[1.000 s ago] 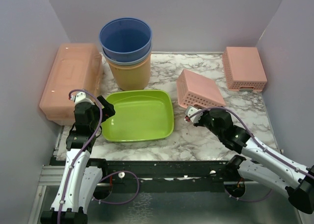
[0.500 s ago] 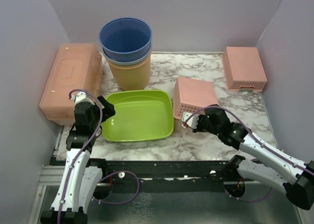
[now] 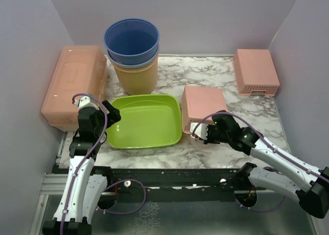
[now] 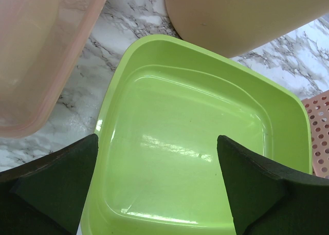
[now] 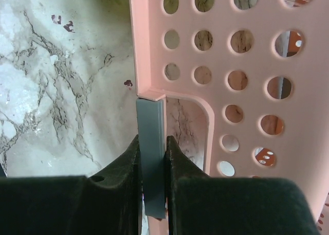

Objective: Turn the large container upside down
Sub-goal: Turn the container upside down at the center of the board.

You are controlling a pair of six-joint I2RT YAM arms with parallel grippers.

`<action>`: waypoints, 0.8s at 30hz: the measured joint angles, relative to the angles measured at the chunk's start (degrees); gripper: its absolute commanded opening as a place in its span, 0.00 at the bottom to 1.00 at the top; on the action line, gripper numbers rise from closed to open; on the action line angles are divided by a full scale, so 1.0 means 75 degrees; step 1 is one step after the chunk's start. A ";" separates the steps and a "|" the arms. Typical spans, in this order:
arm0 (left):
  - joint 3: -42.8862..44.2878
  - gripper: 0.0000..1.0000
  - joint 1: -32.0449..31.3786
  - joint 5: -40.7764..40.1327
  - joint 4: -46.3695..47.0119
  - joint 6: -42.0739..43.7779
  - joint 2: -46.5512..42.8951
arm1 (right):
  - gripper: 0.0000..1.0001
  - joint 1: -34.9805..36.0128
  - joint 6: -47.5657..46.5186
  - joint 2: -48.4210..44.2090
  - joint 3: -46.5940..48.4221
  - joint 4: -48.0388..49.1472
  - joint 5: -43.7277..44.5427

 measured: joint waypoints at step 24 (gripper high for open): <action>0.0000 0.99 0.0029 0.0012 0.0000 0.0000 0.0003 | 0.38 0.0003 0.0283 -0.0729 0.0000 -0.0312 0.0536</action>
